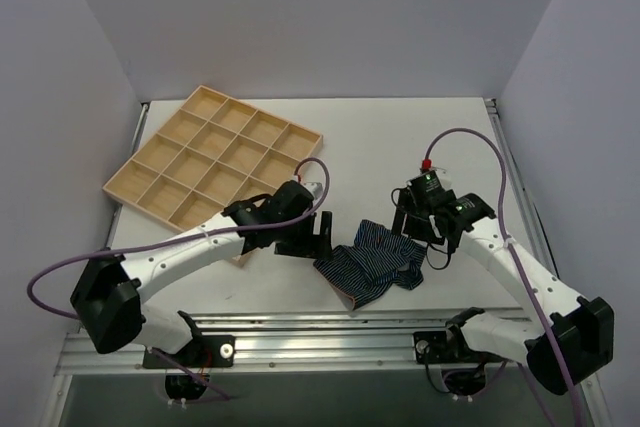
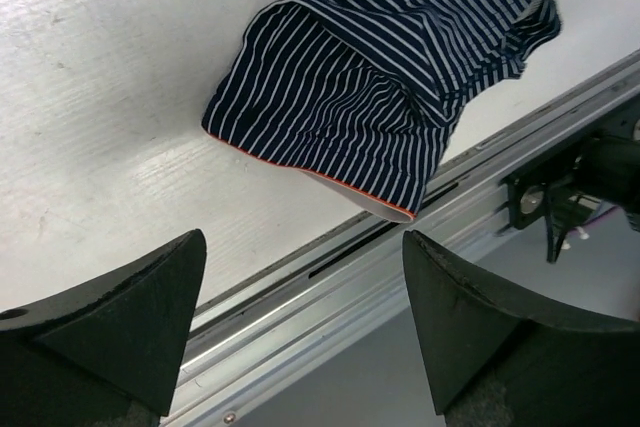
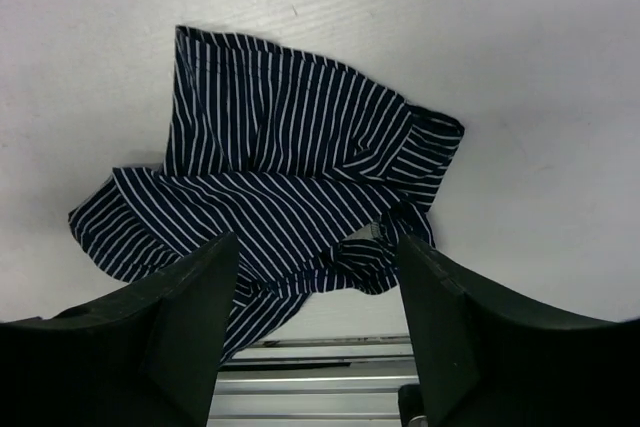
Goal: Roll the underwear
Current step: Flatten the underwear
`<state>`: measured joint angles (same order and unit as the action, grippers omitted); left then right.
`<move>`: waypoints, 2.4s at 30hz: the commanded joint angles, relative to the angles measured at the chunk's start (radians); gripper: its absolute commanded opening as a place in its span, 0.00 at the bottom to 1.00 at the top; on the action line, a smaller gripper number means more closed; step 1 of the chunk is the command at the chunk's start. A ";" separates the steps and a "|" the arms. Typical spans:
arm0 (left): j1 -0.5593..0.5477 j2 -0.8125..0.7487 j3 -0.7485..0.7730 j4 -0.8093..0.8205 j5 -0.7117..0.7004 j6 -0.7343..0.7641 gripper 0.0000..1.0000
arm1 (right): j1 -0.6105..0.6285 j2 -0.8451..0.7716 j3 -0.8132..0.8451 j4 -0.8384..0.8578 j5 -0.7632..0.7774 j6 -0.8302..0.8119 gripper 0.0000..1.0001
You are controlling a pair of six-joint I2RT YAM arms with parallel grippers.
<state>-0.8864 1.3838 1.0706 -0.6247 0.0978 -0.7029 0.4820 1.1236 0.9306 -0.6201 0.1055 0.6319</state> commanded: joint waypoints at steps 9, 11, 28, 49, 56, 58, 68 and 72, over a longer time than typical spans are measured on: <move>-0.019 0.181 -0.058 0.226 0.006 0.031 0.82 | -0.037 -0.027 -0.154 0.305 -0.394 -0.109 0.49; -0.014 0.216 -0.060 0.240 0.008 0.029 0.81 | -0.034 -0.022 -0.185 0.295 -0.376 -0.106 0.46; -0.010 0.347 -0.003 0.269 0.043 0.063 0.13 | -0.052 0.154 -0.121 0.151 0.012 0.074 0.41; 0.003 0.176 0.104 0.177 -0.032 0.154 0.02 | -0.117 0.608 0.056 0.394 -0.081 0.038 0.19; 0.006 0.133 0.112 0.206 -0.050 0.183 0.02 | -0.120 0.864 0.388 0.453 -0.231 -0.072 0.18; 0.003 0.147 0.109 0.249 -0.029 0.181 0.02 | -0.126 0.889 0.492 0.439 -0.259 -0.093 0.19; -0.111 0.385 0.227 0.421 0.112 0.135 0.11 | -0.396 0.661 0.358 0.275 -0.308 -0.050 0.47; -0.149 0.452 0.313 0.389 0.140 0.169 0.29 | -0.405 0.556 0.262 0.232 -0.280 -0.087 0.52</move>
<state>-1.0122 1.8294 1.2991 -0.2840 0.1864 -0.5587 0.0360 1.7836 1.2518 -0.2970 -0.1680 0.5762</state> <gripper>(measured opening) 0.252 0.506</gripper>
